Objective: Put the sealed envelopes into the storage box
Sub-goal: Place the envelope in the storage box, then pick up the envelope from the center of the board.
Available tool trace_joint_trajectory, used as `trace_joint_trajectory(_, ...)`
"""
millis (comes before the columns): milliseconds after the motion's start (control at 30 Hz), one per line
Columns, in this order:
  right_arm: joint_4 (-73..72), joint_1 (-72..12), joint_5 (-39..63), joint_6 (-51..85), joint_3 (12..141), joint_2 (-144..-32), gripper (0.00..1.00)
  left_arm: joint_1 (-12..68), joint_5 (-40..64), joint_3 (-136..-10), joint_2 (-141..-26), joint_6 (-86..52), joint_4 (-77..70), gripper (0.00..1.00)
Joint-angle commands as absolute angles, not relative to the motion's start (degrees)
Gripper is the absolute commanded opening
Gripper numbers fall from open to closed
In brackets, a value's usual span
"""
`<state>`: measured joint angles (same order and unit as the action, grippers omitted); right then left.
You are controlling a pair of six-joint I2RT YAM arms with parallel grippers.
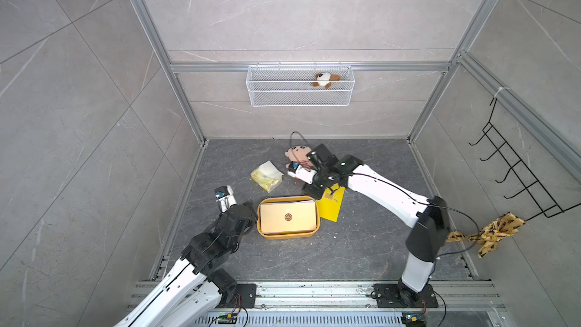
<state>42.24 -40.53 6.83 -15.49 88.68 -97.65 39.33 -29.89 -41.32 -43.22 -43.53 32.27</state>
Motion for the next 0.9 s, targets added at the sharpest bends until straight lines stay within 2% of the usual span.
trace_joint_trajectory(0,28.46,-37.89,3.36,3.72,76.62,-88.59,0.46,39.38,-18.59,-46.59,-52.93,-36.46,22.32,0.55)
trace_joint_trajectory(133,23.17,-34.09,-0.38,17.48,62.52,-80.47,0.47,39.37,-10.52,-57.31,-69.43,-32.67,20.72,0.44)
trace_joint_trajectory(200,22.96,-32.68,-2.94,23.99,58.42,-78.41,0.52,39.36,-8.48,-62.18,-76.27,-31.57,20.54,0.42)
trace_joint_trajectory(267,23.95,-31.08,-3.93,29.39,55.78,-77.93,0.52,39.34,-6.16,-67.41,-84.59,-30.31,20.49,0.4)
trace_joint_trajectory(500,19.37,-25.2,-0.94,35.56,50.42,-79.9,0.52,39.19,3.85,-85.1,-107.45,-29.02,22.78,0.28)
trace_joint_trajectory(667,16.48,-21.68,4.14,37.74,51.29,-85.68,0.52,39.2,4.9,-92.88,-118.38,-28.62,24.87,0.23)
trace_joint_trajectory(867,10.87,-17.43,9.41,42.62,50.98,-92.64,0.52,39.31,6.78,-96.06,-124.8,-29.38,24.97,0.2)
